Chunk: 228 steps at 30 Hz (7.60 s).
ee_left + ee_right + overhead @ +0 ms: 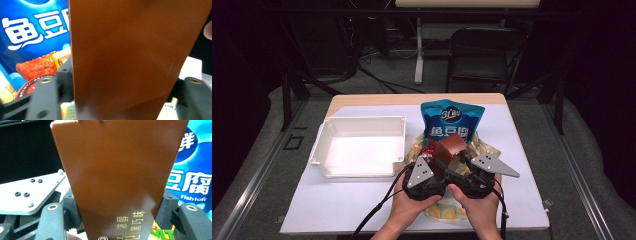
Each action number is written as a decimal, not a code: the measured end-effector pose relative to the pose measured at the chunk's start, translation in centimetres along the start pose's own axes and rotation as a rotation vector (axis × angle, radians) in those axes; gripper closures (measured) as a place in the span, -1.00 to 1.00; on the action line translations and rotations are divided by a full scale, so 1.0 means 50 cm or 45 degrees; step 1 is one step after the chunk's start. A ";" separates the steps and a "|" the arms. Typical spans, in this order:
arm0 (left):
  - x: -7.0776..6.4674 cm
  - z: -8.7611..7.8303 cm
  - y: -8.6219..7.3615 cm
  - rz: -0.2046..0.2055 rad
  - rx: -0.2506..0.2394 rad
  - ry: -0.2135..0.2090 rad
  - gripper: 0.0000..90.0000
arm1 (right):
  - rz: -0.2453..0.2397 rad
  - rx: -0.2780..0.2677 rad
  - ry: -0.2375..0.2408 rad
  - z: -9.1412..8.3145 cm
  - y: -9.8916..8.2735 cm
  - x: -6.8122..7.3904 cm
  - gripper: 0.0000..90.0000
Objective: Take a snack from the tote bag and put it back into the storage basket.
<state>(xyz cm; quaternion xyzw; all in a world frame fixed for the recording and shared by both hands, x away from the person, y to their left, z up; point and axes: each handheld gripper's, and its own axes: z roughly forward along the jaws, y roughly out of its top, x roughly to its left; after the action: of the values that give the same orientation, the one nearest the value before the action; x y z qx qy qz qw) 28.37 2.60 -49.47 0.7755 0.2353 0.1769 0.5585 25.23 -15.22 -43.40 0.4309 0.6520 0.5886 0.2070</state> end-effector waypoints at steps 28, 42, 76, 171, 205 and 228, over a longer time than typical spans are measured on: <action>0.085 -0.097 -0.005 -0.101 0.058 0.156 -0.02 | -0.137 -0.057 -0.067 -0.034 -0.008 -0.047 -0.58; 0.128 -0.148 -0.027 -0.149 0.069 0.209 -0.02 | -0.150 -0.006 -0.169 -0.064 -0.055 -0.114 -0.52; 0.239 -0.251 -0.090 -0.253 0.165 0.409 -0.02 | -0.134 0.067 -0.298 -0.122 -0.102 -0.217 -0.57; 0.296 -0.173 -0.058 -0.411 0.480 0.311 1.00 | -0.111 0.083 -0.308 -0.109 -0.112 -0.236 -0.49; 0.280 -0.185 -0.161 -0.536 0.435 0.381 1.00 | -0.122 0.109 -0.311 -0.099 -0.124 -0.230 -0.49; 0.355 -0.190 -0.165 -0.660 0.389 0.515 1.00 | -0.131 0.126 -0.316 -0.093 -0.129 -0.227 -0.49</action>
<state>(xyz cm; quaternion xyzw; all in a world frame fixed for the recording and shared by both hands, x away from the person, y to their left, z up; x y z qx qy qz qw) 36.59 22.20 -54.10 0.7140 0.5535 0.1423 0.4045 25.70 -26.68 -51.15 0.4761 0.6708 0.4866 0.2944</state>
